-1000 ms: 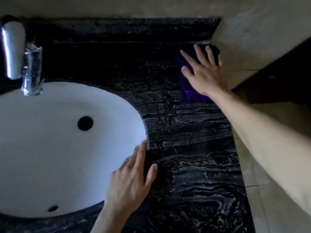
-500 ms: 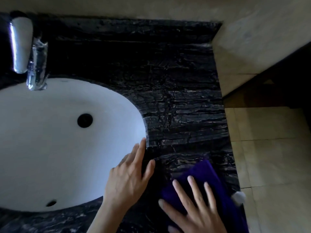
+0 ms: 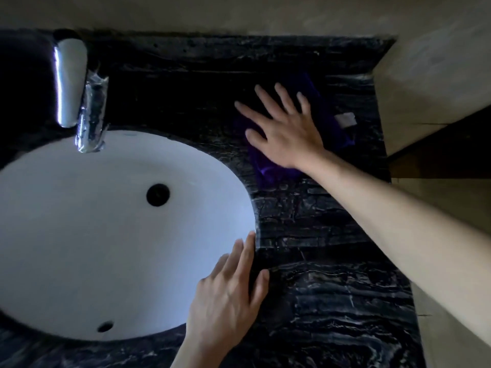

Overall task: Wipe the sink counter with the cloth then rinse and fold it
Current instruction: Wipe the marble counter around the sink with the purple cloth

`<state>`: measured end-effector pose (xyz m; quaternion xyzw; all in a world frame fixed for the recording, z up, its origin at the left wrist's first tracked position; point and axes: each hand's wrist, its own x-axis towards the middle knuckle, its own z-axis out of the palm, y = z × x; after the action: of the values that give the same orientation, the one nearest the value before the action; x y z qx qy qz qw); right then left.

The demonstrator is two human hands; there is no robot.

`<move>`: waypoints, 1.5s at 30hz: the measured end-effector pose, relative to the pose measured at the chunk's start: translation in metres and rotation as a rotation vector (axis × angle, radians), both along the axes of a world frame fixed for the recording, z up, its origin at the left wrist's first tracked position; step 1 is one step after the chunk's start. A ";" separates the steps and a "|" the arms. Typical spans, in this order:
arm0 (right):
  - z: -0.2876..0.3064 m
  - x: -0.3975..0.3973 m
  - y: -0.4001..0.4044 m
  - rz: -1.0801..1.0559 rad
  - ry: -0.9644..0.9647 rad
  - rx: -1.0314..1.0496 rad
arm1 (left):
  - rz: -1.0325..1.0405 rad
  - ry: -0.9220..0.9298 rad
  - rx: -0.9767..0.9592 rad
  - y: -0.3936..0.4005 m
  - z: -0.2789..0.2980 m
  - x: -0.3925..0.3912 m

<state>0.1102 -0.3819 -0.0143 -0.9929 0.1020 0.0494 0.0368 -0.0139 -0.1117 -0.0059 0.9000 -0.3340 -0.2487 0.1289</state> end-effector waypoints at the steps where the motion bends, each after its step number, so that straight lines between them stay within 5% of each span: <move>1: -0.001 0.012 0.000 -0.017 0.001 0.006 | -0.003 0.003 -0.005 0.000 0.001 0.000; 7: -0.001 -0.017 0.025 0.049 -0.009 0.020 | -0.025 0.001 -0.096 0.003 0.004 0.000; 16: 0.009 -0.249 0.147 0.176 0.049 0.104 | 0.108 0.071 -0.188 0.012 0.001 -0.003; 22: 0.009 -0.226 0.105 0.334 0.064 0.132 | 0.040 0.028 -0.083 0.009 0.004 -0.003; 33: -0.002 -0.063 -0.048 -0.254 -0.022 0.021 | 0.001 -0.047 -0.009 0.004 0.003 -0.004; 38: -0.002 -0.121 -0.030 -0.398 -0.054 0.055 | 0.014 -0.064 0.022 0.001 0.008 -0.006; 45: 0.002 -0.307 0.086 -0.486 -0.042 0.011 | 0.046 -0.050 0.007 0.005 0.007 -0.010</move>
<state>-0.1969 -0.2962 -0.0124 -0.9397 0.3369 0.0191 0.0550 -0.0242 -0.1065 0.0007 0.9138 -0.3157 -0.2241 0.1230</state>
